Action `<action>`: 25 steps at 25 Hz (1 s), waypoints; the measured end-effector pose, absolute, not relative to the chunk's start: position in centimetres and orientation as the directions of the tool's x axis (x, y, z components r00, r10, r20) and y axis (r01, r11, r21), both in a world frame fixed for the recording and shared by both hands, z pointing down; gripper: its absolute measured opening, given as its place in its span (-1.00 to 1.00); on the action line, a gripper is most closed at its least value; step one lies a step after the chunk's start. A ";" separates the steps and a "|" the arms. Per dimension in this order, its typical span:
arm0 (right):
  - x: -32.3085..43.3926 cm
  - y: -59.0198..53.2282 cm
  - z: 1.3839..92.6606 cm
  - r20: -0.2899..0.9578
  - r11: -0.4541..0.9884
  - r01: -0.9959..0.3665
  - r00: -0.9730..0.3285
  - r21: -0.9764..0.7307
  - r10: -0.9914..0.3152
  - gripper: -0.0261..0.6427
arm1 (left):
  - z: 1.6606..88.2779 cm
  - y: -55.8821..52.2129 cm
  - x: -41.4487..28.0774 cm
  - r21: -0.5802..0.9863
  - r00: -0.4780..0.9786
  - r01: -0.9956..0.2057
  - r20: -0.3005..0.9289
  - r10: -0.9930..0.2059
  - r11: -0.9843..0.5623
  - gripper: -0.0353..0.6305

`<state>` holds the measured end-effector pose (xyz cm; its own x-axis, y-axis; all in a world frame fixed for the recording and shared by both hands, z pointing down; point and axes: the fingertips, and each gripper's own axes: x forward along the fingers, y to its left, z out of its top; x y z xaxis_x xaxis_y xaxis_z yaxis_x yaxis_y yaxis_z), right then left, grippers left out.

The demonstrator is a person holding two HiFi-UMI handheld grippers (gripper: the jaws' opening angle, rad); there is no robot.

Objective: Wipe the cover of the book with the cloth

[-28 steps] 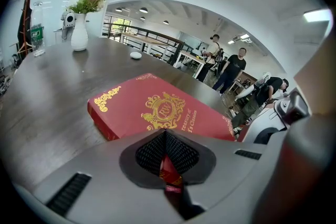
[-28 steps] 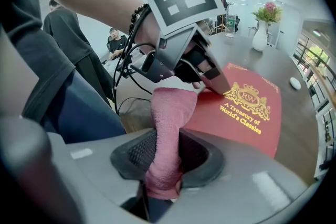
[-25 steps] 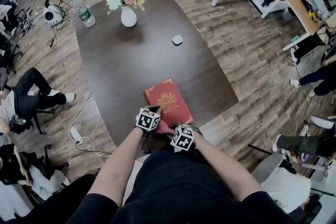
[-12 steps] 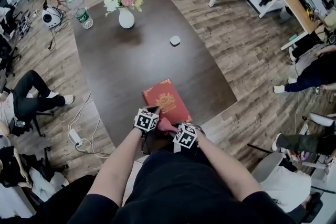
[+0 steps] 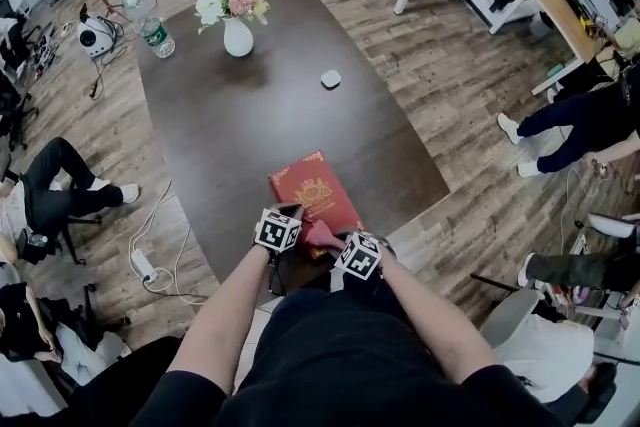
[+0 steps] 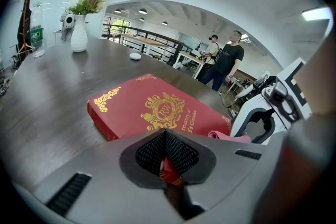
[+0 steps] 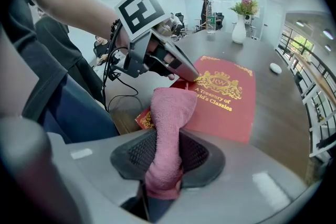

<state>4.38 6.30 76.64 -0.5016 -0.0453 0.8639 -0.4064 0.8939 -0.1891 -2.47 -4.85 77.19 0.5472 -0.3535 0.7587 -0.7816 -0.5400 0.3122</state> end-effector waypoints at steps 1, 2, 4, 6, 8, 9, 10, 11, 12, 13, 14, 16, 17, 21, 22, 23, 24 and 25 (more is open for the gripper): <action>4.5 6.2 76.7 0.864 0.892 -0.411 -0.501 -0.187 -0.049 -0.56 | 77.2 -4.8 -2.5 0.313 0.548 -0.781 0.759 -0.353 -0.540 -0.91; 4.7 6.1 76.7 0.864 0.891 -0.414 -0.501 -0.185 -0.053 -0.56 | 77.2 -4.8 -2.5 0.313 0.548 -0.781 0.759 -0.352 -0.541 -0.91; 5.0 5.8 76.7 0.863 0.889 -0.421 -0.501 -0.181 -0.062 -0.56 | 77.2 -4.8 -2.5 0.313 0.548 -0.781 0.759 -0.352 -0.541 -0.91; 5.3 5.6 76.7 0.865 0.885 -0.430 -0.497 -0.177 -0.068 -0.56 | 77.2 -4.8 -2.4 0.312 0.548 -0.780 0.758 -0.353 -0.542 -0.91; 5.8 5.4 76.6 0.868 0.881 -0.440 -0.490 -0.173 -0.074 -0.56 | 77.1 -4.9 -2.4 0.312 0.549 -0.779 0.758 -0.352 -0.544 -0.91; 6.0 5.3 76.6 0.870 0.879 -0.445 -0.488 -0.173 -0.076 -0.56 | 77.1 -4.9 -2.4 0.312 0.549 -0.779 0.758 -0.352 -0.544 -0.91; 6.2 5.2 76.6 0.871 0.876 -0.450 -0.486 -0.172 -0.078 -0.56 | 77.2 -4.9 -2.4 0.312 0.550 -0.778 0.758 -0.351 -0.545 -0.91; 6.4 5.1 76.6 0.871 0.874 -0.456 -0.484 -0.171 -0.082 -0.56 | 77.2 -4.9 -2.4 0.312 0.550 -0.778 0.758 -0.351 -0.545 -0.91; 6.6 4.9 76.6 0.871 0.872 -0.460 -0.483 -0.169 -0.086 -0.56 | 77.2 -4.9 -2.4 0.312 0.551 -0.777 0.757 -0.351 -0.546 -0.91; 6.7 4.8 76.6 0.871 0.870 -0.463 -0.484 -0.168 -0.089 -0.56 | 77.2 -4.9 -2.4 0.313 0.551 -0.777 0.757 -0.351 -0.546 -0.91; 6.9 4.6 76.6 0.870 0.868 -0.467 -0.484 -0.168 -0.092 -0.56 | 77.2 -5.0 -2.4 0.312 0.551 -0.777 0.757 -0.351 -0.547 -0.91; 7.2 4.4 76.6 0.872 0.864 -0.476 -0.479 -0.167 -0.095 -0.56 | 77.2 -5.1 -2.4 0.310 0.550 -0.777 0.757 -0.351 -0.548 -0.91; 7.4 4.3 76.6 0.874 0.862 -0.480 -0.477 -0.165 -0.098 -0.56 | 77.2 -5.1 -2.4 0.309 0.550 -0.776 0.757 -0.351 -0.549 -0.91; 7.9 4.2 76.6 0.874 0.855 -0.494 -0.472 -0.157 -0.112 -0.56 | 77.1 -4.8 -2.6 0.309 0.553 -0.774 0.755 -0.352 -0.552 -0.91; 8.1 4.2 76.6 0.875 0.853 -0.499 -0.470 -0.155 -0.116 -0.56 | 77.1 -4.8 -2.6 0.310 0.554 -0.774 0.755 -0.352 -0.553 -0.91; 8.3 4.1 76.6 0.876 0.851 -0.503 -0.468 -0.153 -0.119 -0.56 | 77.1 -4.8 -2.7 0.310 0.555 -0.773 0.754 -0.352 -0.553 -0.91; 8.5 4.0 76.6 0.876 0.848 -0.507 -0.466 -0.152 -0.122 -0.56 | 77.1 -4.7 -2.6 0.312 0.556 -0.772 0.753 -0.351 -0.554 -0.91; 8.8 3.9 76.6 0.877 0.846 -0.512 -0.464 -0.151 -0.124 -0.56 | 77.1 -4.7 -2.6 0.314 0.558 -0.771 0.752 -0.350 -0.554 -0.91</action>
